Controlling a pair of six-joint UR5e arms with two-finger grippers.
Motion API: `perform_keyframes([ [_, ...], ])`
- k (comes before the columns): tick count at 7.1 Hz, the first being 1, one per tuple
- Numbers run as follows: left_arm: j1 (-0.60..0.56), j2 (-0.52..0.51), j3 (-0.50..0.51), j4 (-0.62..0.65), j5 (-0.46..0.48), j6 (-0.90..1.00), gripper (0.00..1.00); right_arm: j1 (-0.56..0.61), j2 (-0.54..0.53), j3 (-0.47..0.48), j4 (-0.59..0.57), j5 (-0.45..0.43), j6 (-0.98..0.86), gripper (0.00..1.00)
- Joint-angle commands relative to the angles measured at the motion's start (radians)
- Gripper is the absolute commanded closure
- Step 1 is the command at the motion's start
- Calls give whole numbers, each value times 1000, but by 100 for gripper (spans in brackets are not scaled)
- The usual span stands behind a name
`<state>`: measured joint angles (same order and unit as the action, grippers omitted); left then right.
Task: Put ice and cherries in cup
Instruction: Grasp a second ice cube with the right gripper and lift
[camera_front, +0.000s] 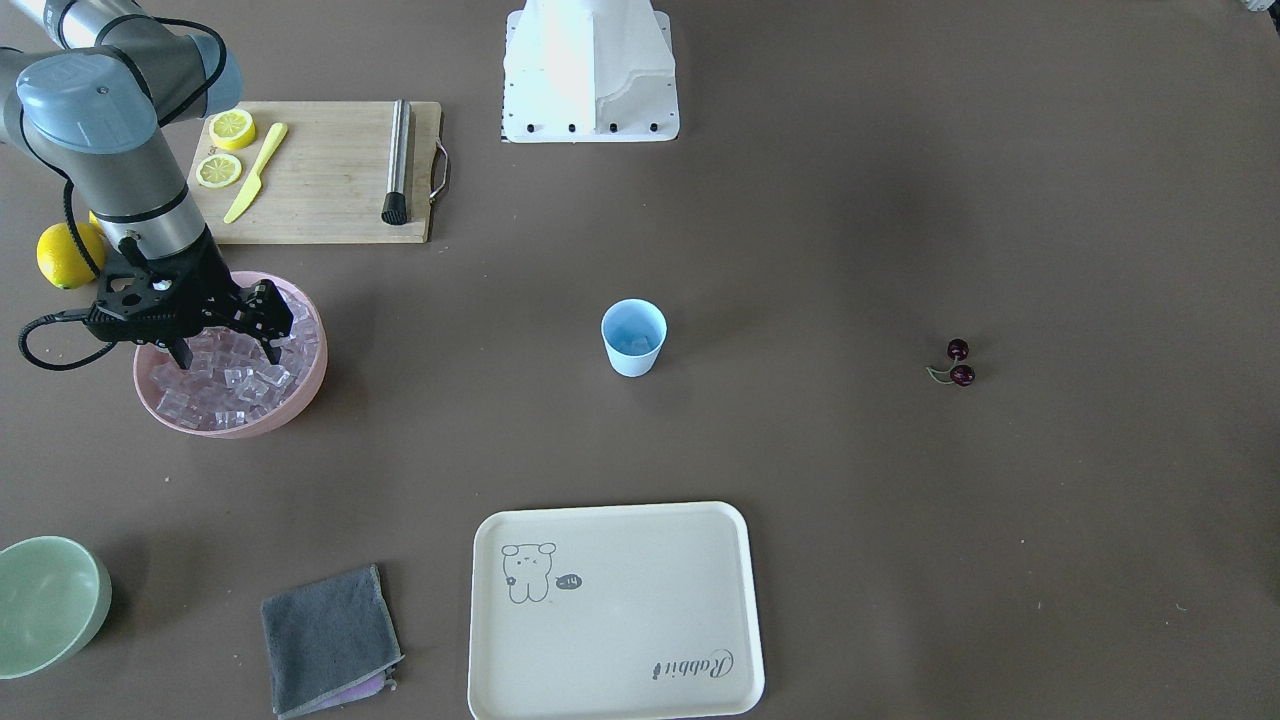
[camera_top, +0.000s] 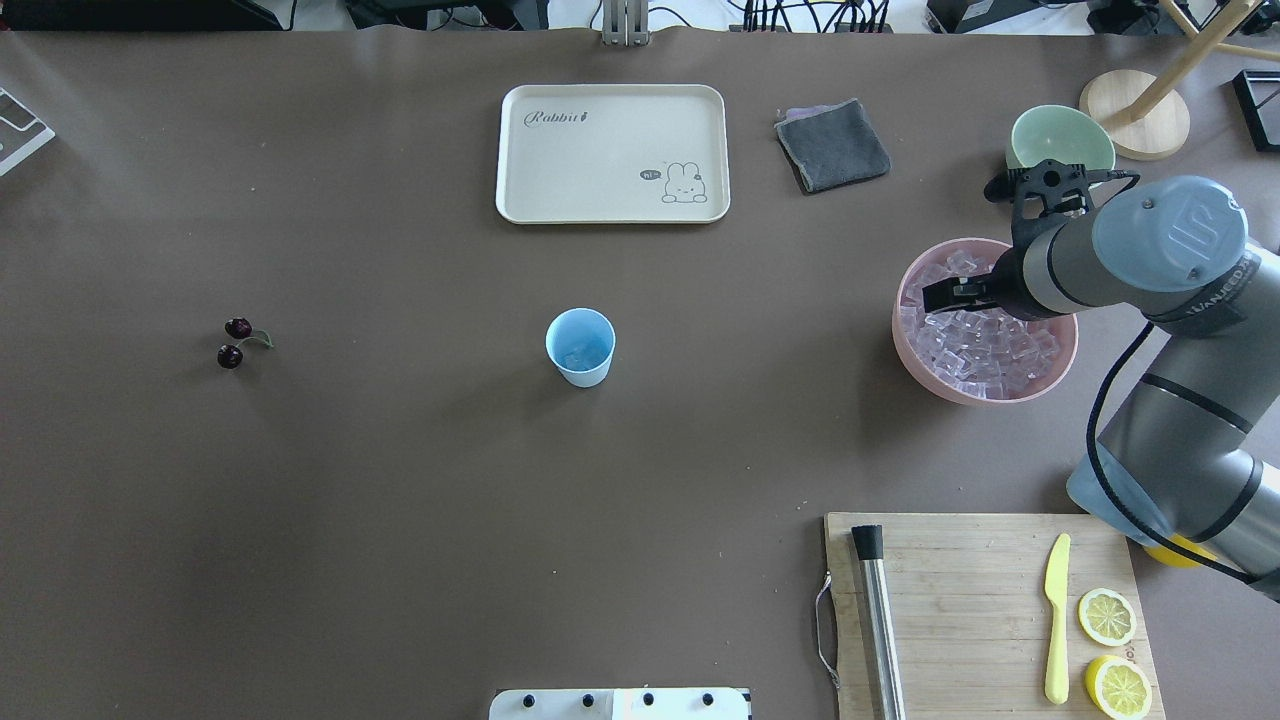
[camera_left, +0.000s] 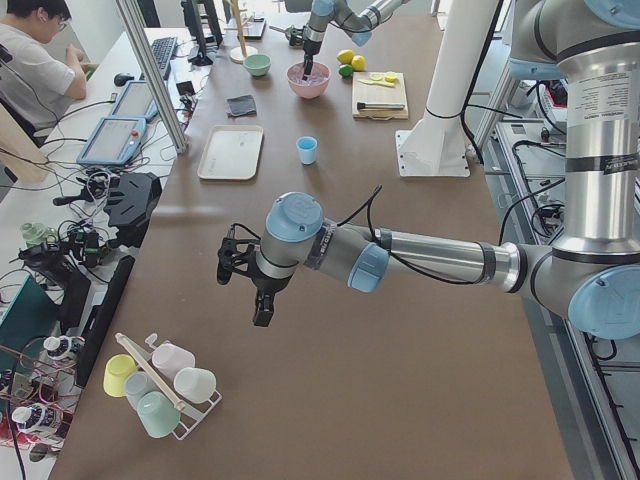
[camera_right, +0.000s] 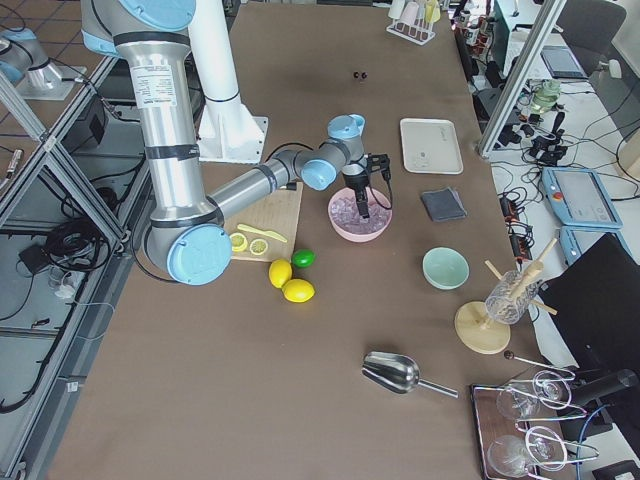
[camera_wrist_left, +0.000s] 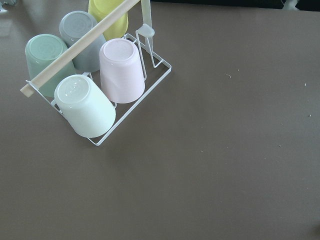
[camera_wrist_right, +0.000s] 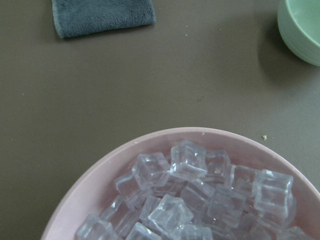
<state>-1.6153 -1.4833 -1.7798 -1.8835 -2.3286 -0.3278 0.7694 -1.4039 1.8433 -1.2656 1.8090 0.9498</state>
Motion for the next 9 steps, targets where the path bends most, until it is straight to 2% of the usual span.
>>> perform_keyframes([
  [1,0,0,3,0,0,1,2,-22,14,-25,0,-26,3,5],
  [3,0,3,5,0,0,3,2,-22,14,-36,0,-33,-3,9],
  [5,0,9,3,-2,0,3,2,-24,23,-55,3,-46,-8,28],
  [6,0,9,5,-2,0,3,2,-24,23,-55,0,-43,-11,59],
  [8,2,9,3,-2,0,3,2,-24,23,-53,-1,-37,-11,100],
  [9,0,12,2,-2,-2,1,2,-22,22,-52,0,-36,-11,100],
])
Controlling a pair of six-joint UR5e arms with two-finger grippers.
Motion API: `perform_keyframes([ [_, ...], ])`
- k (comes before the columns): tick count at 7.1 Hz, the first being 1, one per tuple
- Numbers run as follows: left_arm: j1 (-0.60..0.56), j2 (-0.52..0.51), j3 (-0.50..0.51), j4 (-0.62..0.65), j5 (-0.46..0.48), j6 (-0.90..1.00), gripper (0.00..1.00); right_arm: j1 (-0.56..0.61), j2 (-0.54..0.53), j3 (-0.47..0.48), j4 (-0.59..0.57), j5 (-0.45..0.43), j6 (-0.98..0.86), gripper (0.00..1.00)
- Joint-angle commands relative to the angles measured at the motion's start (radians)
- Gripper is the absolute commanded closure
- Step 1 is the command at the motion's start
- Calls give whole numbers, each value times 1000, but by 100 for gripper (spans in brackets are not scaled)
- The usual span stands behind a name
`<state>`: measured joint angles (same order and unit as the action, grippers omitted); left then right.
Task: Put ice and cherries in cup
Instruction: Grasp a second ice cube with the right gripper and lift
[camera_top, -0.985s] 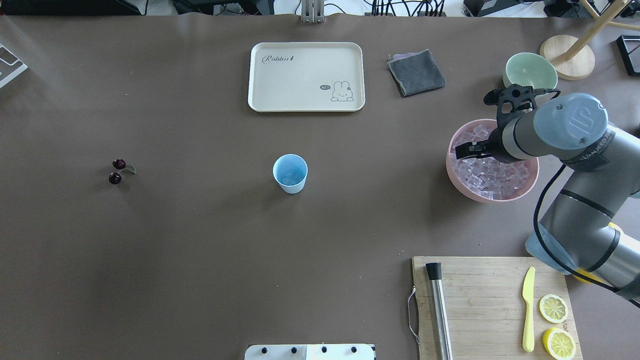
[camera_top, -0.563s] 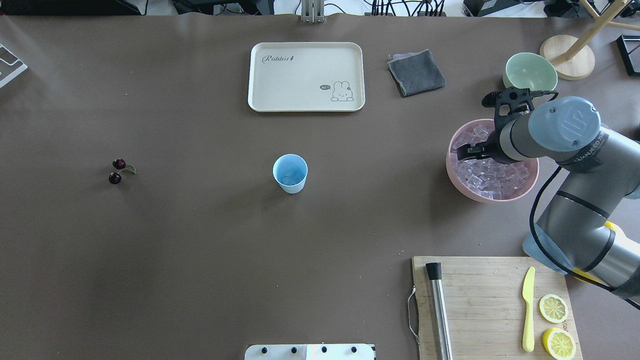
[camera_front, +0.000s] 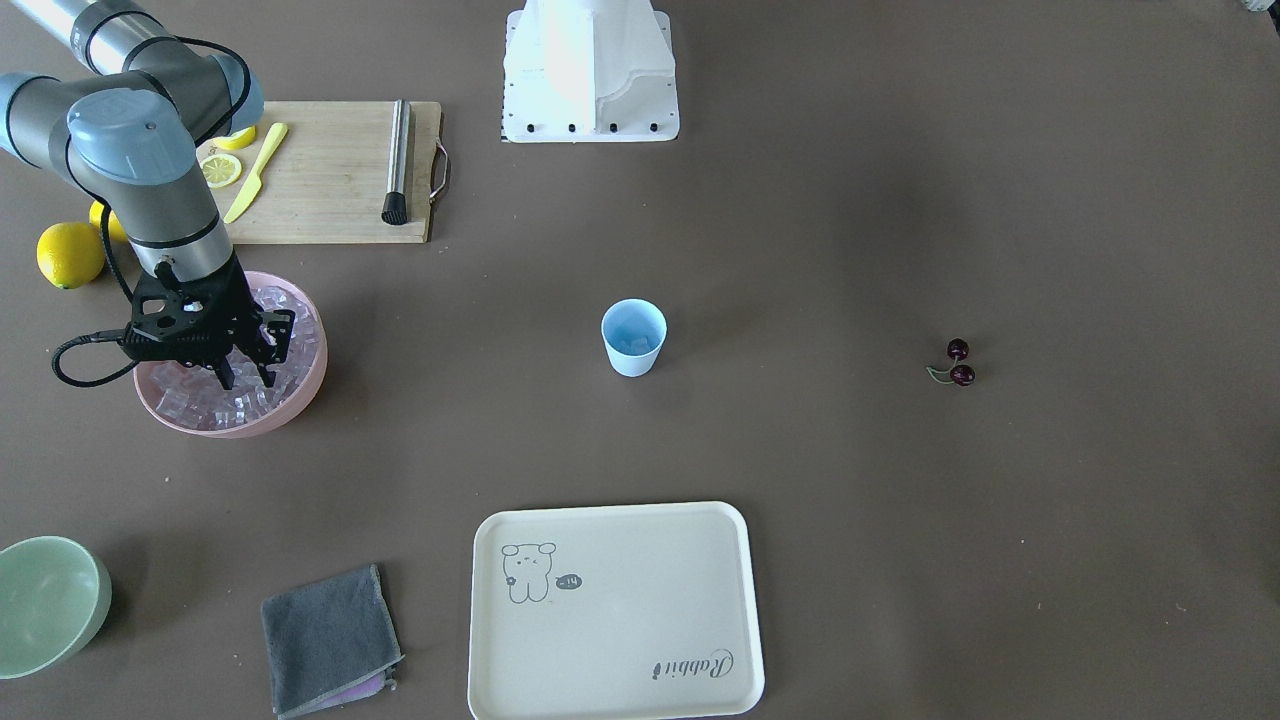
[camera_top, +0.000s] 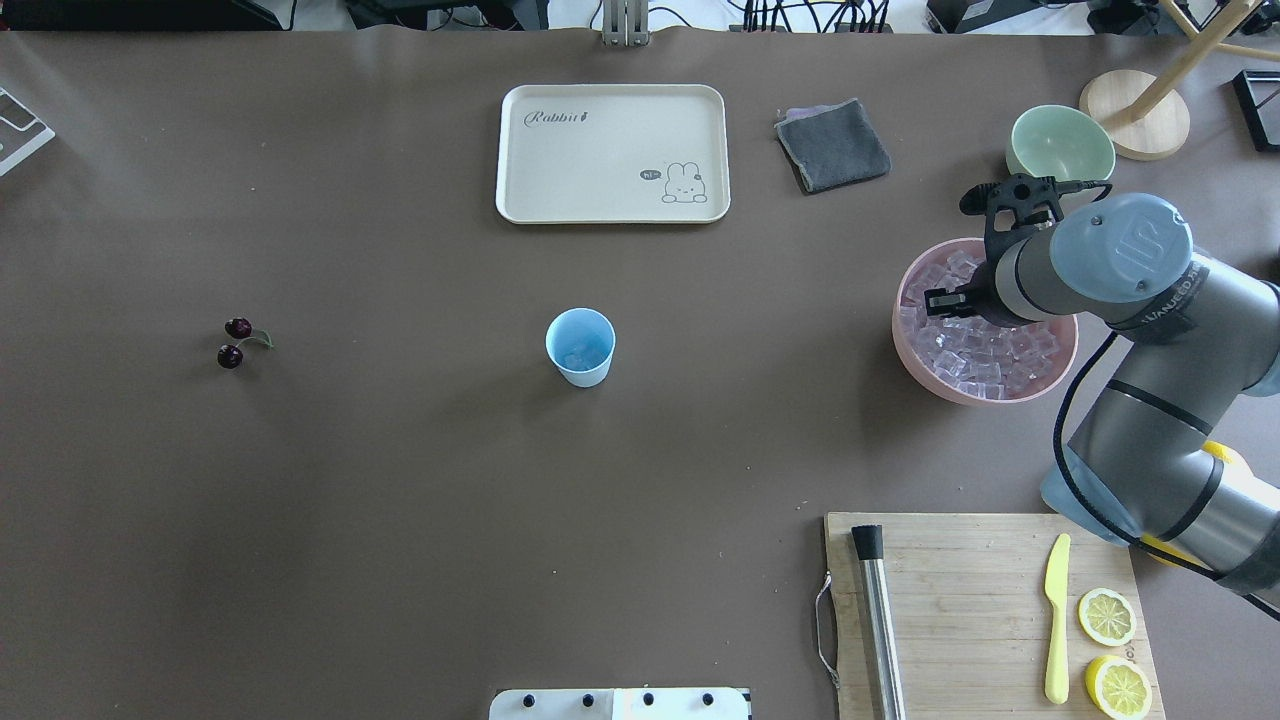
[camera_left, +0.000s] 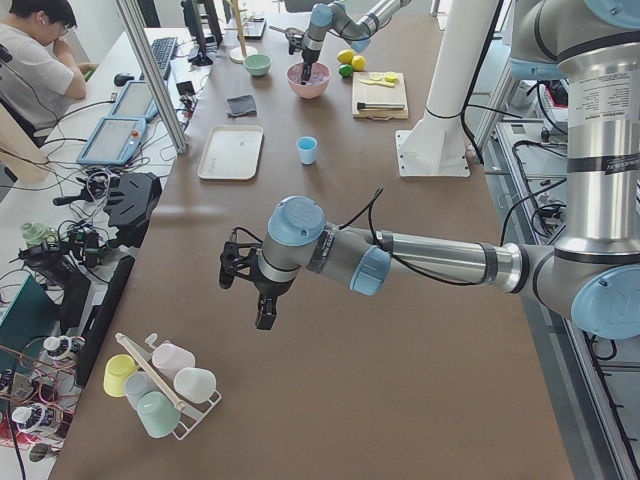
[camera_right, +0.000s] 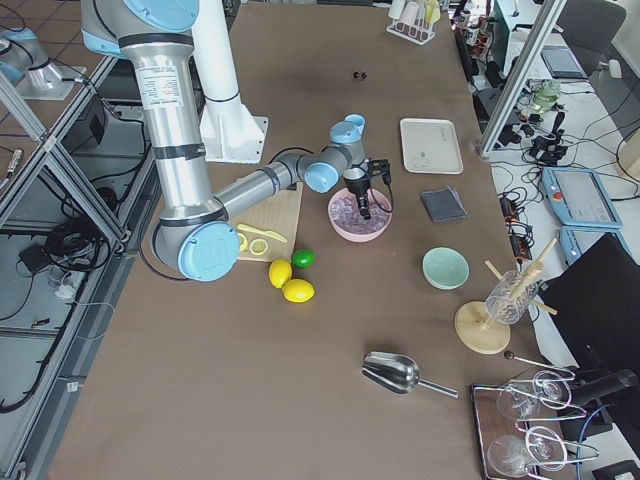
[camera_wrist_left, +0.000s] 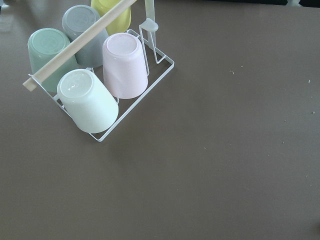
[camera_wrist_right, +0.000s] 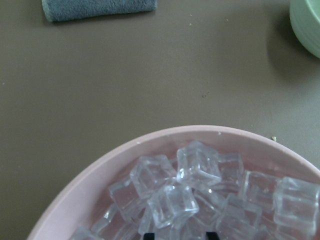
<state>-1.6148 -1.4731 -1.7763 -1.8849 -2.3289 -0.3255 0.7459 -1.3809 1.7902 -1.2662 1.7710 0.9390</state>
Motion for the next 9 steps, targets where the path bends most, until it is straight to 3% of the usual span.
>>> perform_keyframes([
  [1,0,2,-3,0,-1,-1,2,3,-6,8,1,2,0,100],
  [5,0,2,-11,0,-7,-3,2,41,-18,47,-4,28,-2,100],
  [7,1,-1,-18,0,-9,-3,2,88,-7,127,-74,89,0,100],
  [9,1,-6,-28,1,-9,0,2,86,99,138,-90,132,14,100],
])
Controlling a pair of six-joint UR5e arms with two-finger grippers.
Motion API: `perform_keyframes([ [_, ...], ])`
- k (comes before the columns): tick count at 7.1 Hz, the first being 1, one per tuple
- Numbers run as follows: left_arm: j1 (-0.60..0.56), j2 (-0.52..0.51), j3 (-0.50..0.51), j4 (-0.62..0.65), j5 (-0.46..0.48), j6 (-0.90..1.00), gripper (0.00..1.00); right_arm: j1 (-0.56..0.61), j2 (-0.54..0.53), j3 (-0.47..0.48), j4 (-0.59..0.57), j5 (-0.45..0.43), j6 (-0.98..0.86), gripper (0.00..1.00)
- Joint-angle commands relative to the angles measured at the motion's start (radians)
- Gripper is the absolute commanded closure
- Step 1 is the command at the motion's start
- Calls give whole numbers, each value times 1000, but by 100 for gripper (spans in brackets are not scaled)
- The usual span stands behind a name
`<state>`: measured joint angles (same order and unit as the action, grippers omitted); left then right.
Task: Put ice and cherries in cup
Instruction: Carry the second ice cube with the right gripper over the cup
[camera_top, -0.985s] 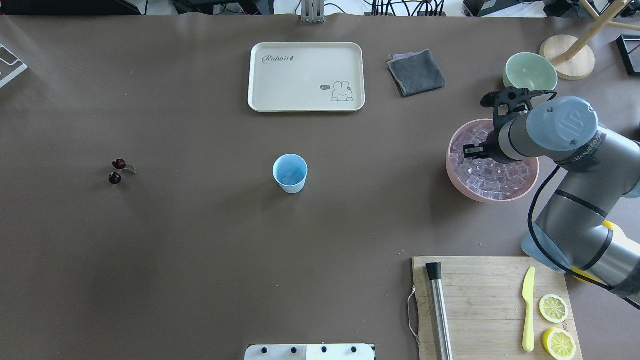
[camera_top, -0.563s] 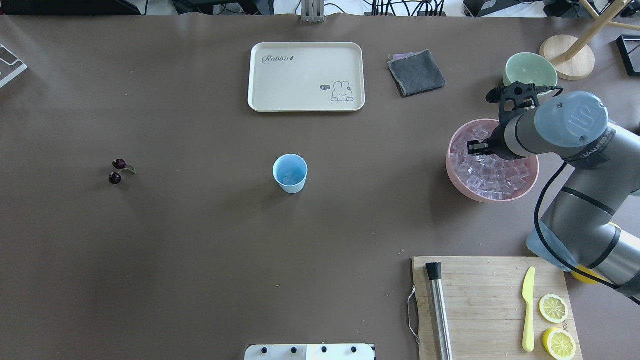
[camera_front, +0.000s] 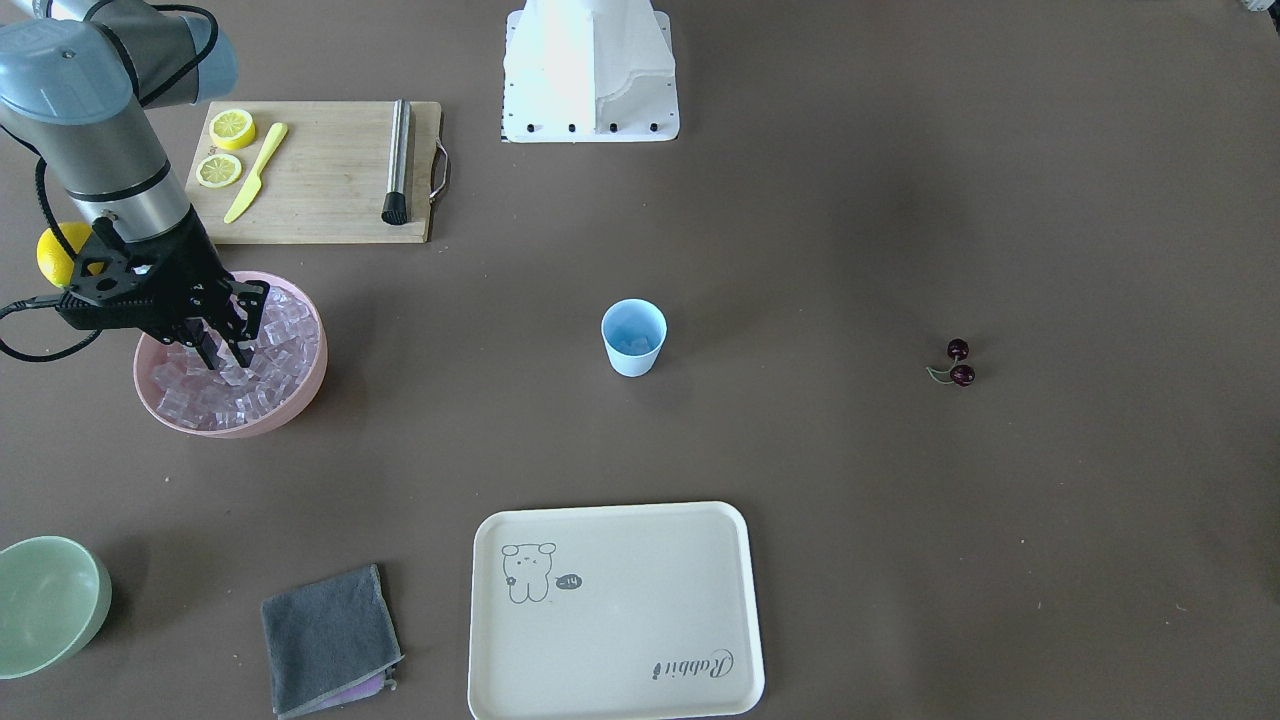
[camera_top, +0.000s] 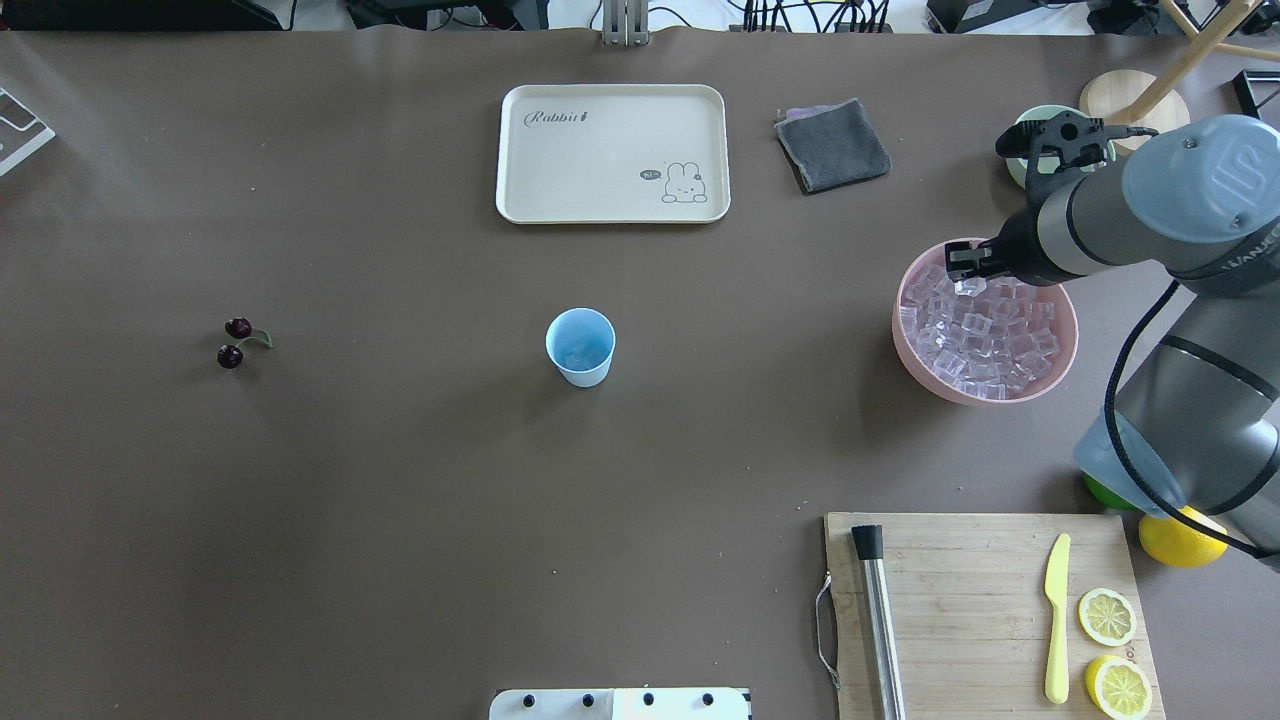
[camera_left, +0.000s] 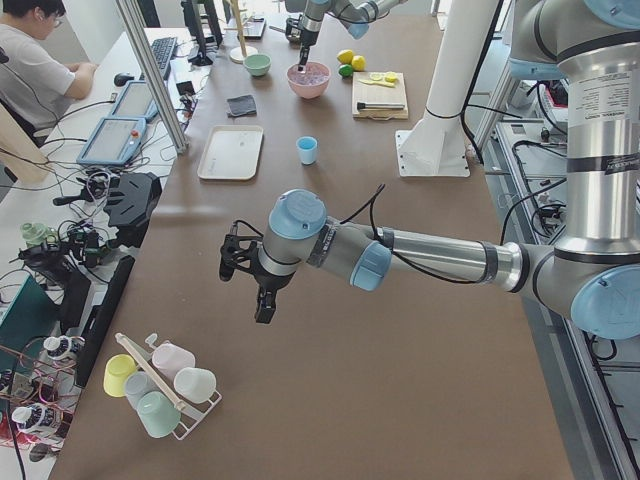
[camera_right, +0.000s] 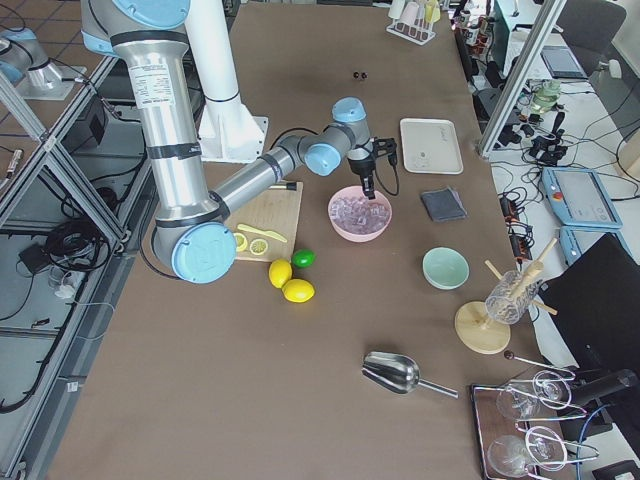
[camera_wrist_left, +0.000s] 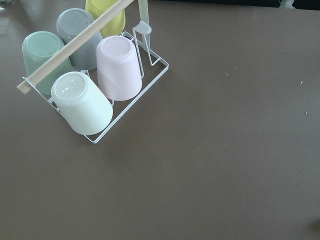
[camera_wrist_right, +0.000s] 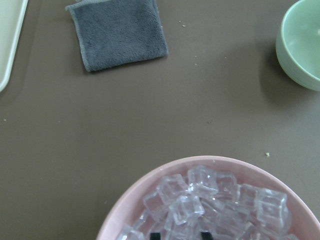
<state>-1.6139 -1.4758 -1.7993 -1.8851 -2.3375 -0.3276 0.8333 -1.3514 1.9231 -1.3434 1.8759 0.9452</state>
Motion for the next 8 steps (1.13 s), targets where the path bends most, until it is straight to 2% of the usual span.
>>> perform_keyframes([
  [1,3,0,-8,-6,0,2,2,-28,156,-19,-14,29,23,100],
  [3,5,2,-11,-19,-2,2,2,-78,300,-70,0,28,93,100],
  [6,6,2,-12,-29,-2,2,2,-178,466,-222,3,19,162,100],
  [8,8,5,-2,-42,-14,2,2,-242,523,-240,3,-44,211,100],
])
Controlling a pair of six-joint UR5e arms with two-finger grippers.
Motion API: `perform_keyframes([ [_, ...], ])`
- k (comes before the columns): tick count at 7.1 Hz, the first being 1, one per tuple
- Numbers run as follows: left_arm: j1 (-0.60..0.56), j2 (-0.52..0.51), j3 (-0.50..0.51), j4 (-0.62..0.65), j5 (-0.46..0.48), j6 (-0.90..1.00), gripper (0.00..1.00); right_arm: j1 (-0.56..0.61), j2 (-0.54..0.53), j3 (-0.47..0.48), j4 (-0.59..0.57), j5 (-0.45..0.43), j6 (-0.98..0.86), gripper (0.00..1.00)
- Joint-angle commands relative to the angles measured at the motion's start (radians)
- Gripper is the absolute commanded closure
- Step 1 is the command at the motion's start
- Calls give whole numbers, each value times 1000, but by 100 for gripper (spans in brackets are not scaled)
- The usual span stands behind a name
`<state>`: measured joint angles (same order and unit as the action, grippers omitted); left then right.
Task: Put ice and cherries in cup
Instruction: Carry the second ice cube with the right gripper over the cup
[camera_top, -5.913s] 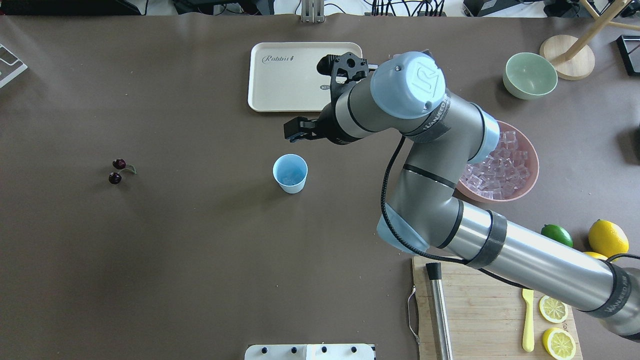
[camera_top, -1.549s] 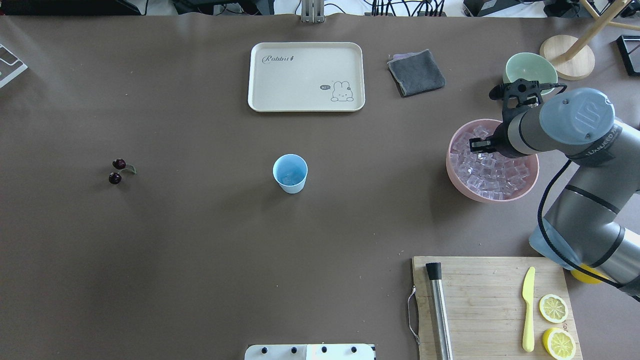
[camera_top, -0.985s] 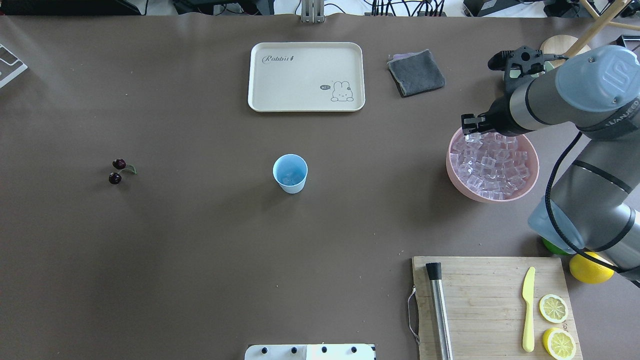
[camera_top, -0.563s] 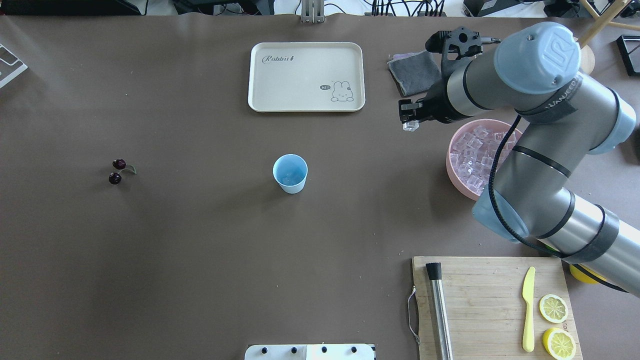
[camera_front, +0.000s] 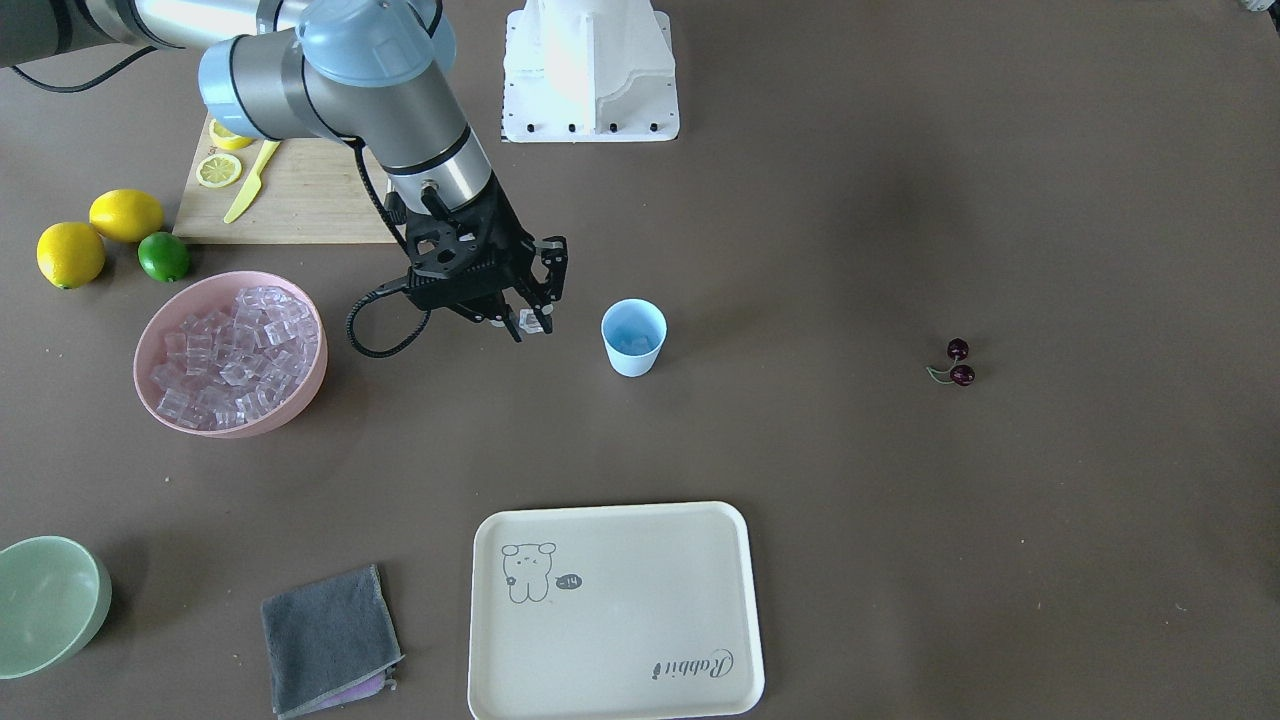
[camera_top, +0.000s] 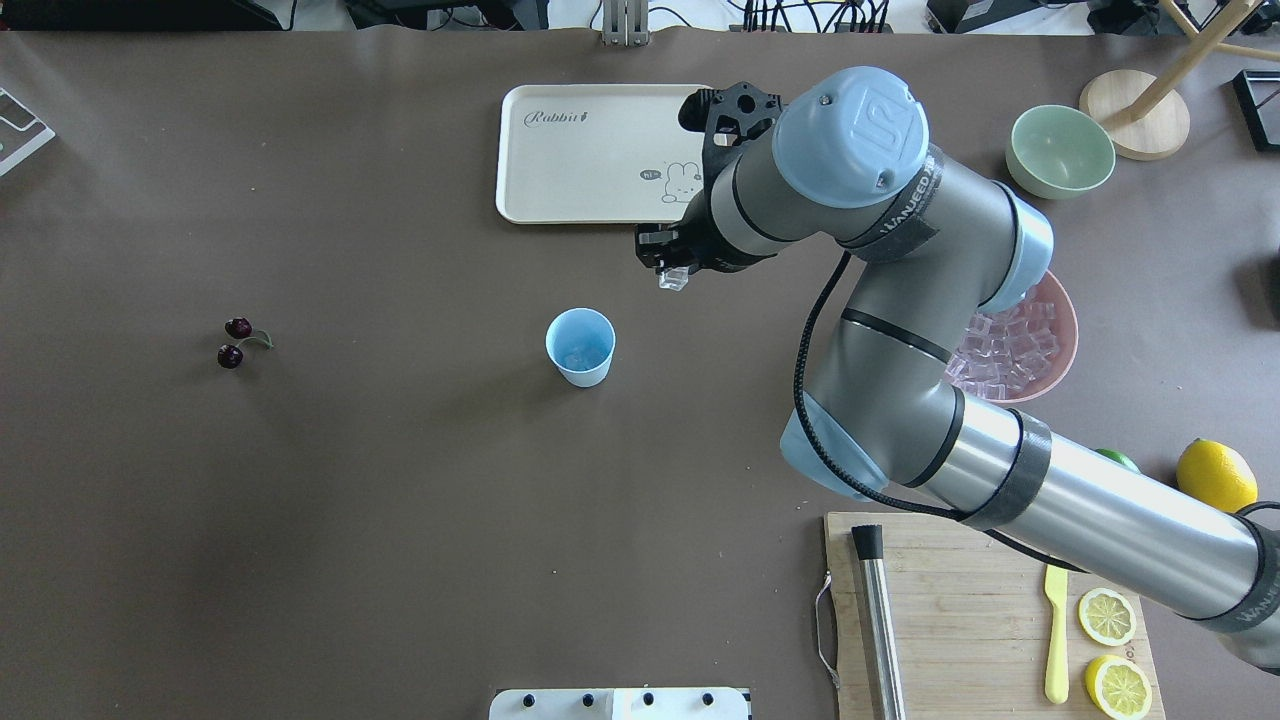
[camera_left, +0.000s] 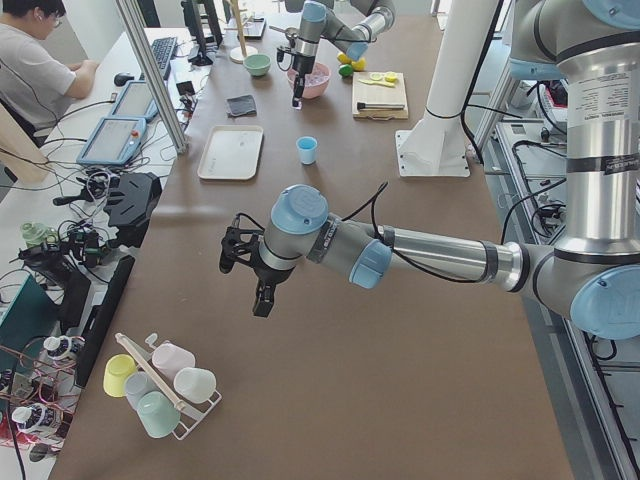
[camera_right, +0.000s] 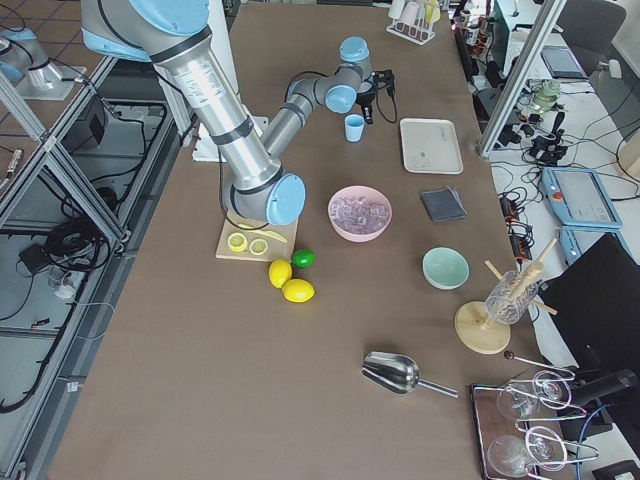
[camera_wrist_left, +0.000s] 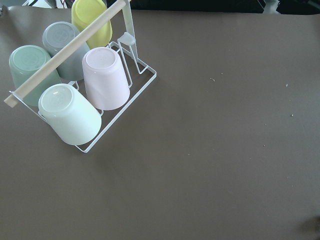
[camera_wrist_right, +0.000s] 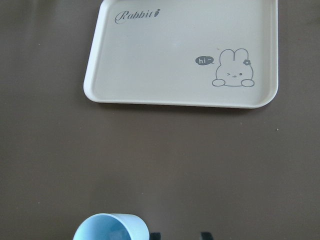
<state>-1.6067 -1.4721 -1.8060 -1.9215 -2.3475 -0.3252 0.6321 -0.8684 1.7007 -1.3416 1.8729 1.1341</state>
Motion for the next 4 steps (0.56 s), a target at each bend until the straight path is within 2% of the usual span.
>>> perform_keyframes([
  [1,1,1,4,-7,-6,0,2,-57,61,-33,-4,-61,26,100],
  [3,2,1,5,-7,-6,0,2,-98,113,-111,5,-87,23,100],
  [4,2,1,5,-7,-6,0,2,-116,121,-162,65,-103,26,100],
])
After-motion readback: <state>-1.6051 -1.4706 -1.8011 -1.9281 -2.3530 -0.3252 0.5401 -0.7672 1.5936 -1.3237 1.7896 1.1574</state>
